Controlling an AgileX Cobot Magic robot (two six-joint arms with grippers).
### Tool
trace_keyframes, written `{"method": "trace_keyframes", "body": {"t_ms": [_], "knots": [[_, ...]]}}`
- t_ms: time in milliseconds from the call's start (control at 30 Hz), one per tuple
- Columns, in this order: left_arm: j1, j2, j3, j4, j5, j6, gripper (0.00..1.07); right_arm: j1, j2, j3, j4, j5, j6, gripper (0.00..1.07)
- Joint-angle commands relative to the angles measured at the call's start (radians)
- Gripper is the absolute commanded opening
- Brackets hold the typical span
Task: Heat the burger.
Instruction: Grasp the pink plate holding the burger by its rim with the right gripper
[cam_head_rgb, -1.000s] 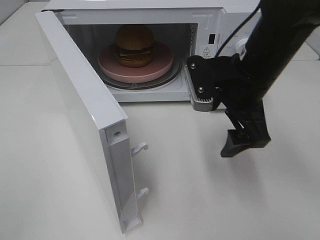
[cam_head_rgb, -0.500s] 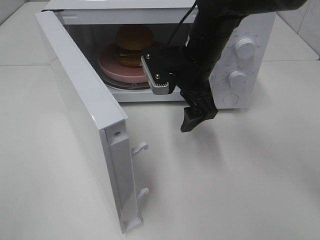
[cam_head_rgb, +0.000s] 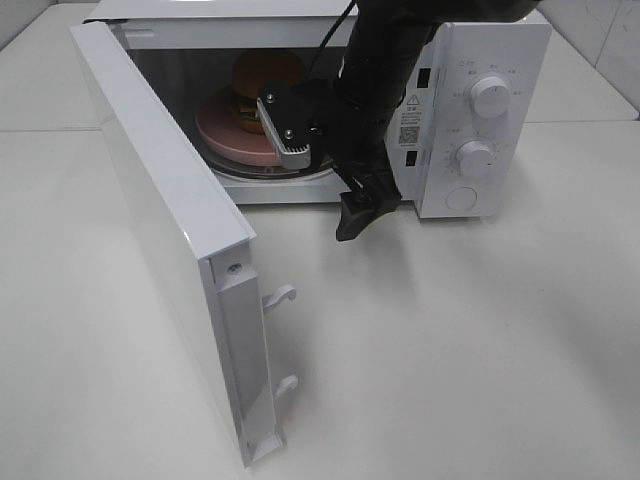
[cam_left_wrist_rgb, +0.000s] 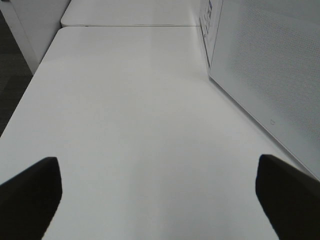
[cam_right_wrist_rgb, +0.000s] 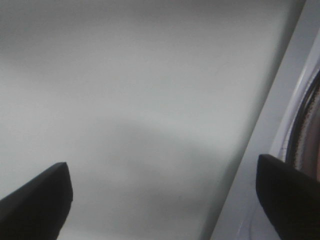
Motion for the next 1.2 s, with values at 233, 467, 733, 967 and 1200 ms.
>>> {"method": "trace_keyframes", "body": {"t_ms": [233, 467, 733, 967, 1200], "knots": [[0.002, -0.006, 0.002, 0.002, -0.002, -0.005, 1.01, 0.001, 0.112, -0.184, -0.001, 0.051, 0.027, 0.97], [0.002, -0.006, 0.002, 0.002, -0.002, -0.005, 1.01, 0.001, 0.162, -0.272, -0.002, 0.067, 0.059, 0.97], [0.002, -0.006, 0.002, 0.002, -0.002, -0.005, 1.01, 0.001, 0.184, -0.301, -0.003, 0.054, 0.092, 0.97], [0.002, -0.006, 0.002, 0.002, -0.002, -0.005, 1.01, 0.001, 0.196, -0.321, -0.002, 0.053, 0.108, 0.97], [0.002, -0.006, 0.002, 0.002, -0.002, -0.005, 1.01, 0.001, 0.196, -0.323, -0.003, 0.052, 0.119, 0.97]]}}
